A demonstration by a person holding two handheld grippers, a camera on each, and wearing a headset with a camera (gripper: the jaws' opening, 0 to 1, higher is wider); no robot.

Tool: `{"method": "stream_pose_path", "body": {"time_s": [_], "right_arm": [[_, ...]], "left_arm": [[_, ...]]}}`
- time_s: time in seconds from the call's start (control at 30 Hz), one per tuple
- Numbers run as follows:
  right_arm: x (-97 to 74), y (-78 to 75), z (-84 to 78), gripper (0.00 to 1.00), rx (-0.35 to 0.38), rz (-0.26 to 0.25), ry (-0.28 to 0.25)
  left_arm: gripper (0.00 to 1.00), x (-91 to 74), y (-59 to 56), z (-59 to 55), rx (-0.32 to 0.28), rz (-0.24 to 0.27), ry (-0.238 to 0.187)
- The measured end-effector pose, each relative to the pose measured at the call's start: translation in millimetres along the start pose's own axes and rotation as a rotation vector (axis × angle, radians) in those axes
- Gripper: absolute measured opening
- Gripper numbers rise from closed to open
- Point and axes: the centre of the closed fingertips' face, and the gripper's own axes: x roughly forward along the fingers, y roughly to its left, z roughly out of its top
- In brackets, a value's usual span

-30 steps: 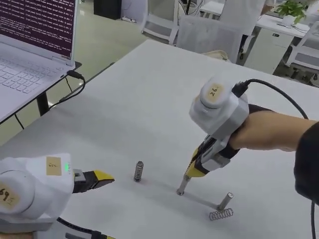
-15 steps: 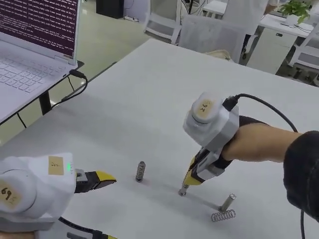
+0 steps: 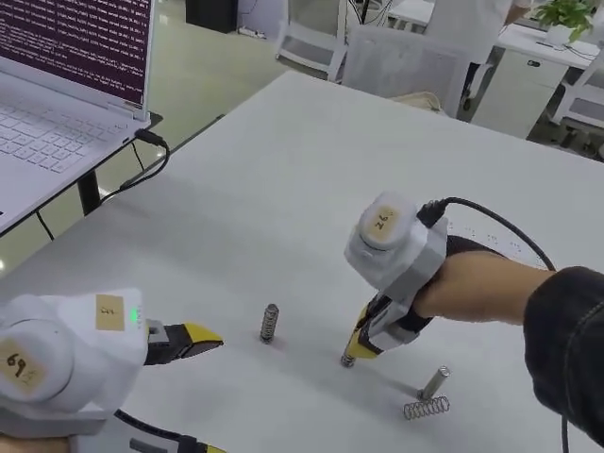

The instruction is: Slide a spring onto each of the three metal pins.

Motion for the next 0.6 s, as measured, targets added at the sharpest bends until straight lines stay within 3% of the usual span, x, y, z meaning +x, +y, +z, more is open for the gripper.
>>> {"method": "stream_pose_path", "body": {"time_s": [0.37,0.6], "right_arm": [[1.9,0.2,0.1,0.09,0.003,-0.003,-0.003],[-0.9,-0.5,0.7,0.15,0.010,-0.010,-0.019]], "left_arm": [[0.67,0.4,0.9,1.1,0.004,-0.003,0.001],[0.67,0.7,0.9,2.2,0.009,-0.005,0.003]]}}
